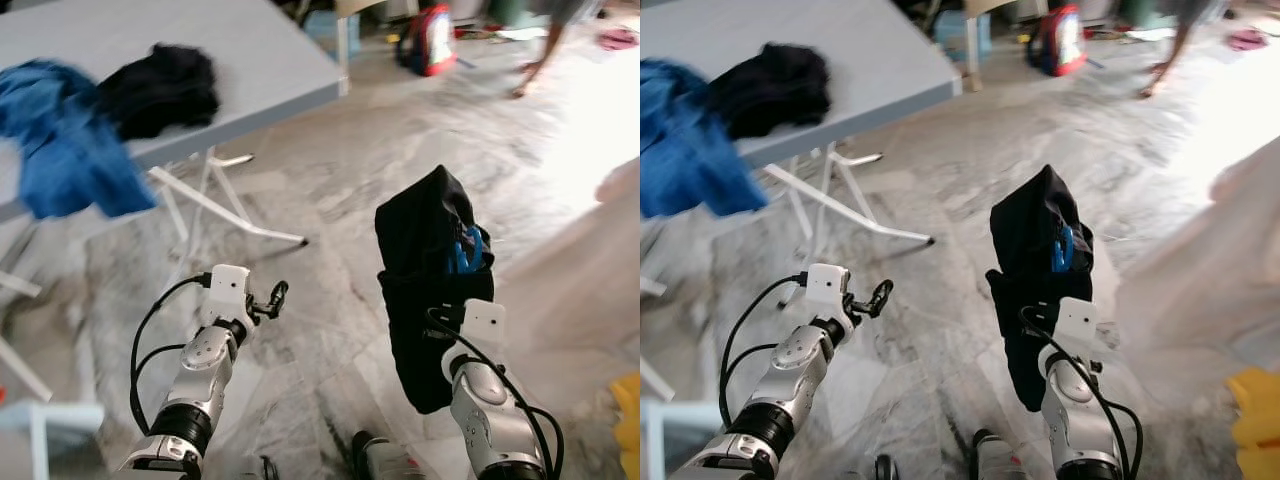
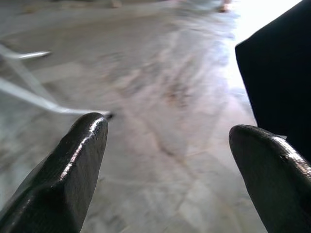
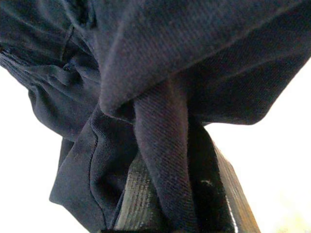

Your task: Hang hanger

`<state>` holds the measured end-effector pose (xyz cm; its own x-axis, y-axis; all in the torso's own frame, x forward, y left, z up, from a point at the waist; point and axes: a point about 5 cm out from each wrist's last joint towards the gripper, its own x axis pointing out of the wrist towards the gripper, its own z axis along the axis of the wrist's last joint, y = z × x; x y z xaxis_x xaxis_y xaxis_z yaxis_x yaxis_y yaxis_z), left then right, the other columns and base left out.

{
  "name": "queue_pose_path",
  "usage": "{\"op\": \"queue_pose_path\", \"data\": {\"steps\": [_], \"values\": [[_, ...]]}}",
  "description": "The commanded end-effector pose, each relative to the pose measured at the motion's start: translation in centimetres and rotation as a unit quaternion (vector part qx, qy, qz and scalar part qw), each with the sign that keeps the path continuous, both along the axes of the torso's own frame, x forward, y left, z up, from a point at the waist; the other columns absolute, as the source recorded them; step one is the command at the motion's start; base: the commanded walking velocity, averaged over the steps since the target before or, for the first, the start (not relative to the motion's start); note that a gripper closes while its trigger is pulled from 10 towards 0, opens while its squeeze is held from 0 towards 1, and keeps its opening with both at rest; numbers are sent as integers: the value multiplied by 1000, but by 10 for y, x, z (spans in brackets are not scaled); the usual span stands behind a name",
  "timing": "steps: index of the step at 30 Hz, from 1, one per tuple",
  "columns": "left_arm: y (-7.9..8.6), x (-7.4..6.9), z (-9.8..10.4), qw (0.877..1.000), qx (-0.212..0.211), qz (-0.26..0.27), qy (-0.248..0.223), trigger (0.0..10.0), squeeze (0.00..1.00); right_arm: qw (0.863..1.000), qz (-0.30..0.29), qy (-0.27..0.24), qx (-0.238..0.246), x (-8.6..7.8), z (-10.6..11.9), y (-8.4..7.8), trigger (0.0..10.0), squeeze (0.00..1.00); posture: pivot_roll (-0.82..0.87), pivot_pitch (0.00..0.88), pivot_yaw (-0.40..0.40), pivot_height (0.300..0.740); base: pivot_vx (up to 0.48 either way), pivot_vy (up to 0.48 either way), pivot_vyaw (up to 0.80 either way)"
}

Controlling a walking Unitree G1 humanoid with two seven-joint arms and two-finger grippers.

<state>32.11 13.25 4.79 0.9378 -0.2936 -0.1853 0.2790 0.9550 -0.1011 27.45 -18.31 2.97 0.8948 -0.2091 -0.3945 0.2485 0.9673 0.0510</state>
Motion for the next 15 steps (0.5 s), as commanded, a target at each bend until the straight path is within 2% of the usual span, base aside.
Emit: {"op": "queue_pose_path", "data": {"steps": [1,15], "values": [[4,-4,-7,1000,3,3,16,10000,0,1000,-8,-16,-1,0,6,-2,10000,0,-206,193,58,740,368,0,-800],[1,-7,-11,999,-6,-11,30,10000,0,1000,-3,-11,-3,-4,4,1,10000,0,-219,196,43,740,366,0,-800]]}}
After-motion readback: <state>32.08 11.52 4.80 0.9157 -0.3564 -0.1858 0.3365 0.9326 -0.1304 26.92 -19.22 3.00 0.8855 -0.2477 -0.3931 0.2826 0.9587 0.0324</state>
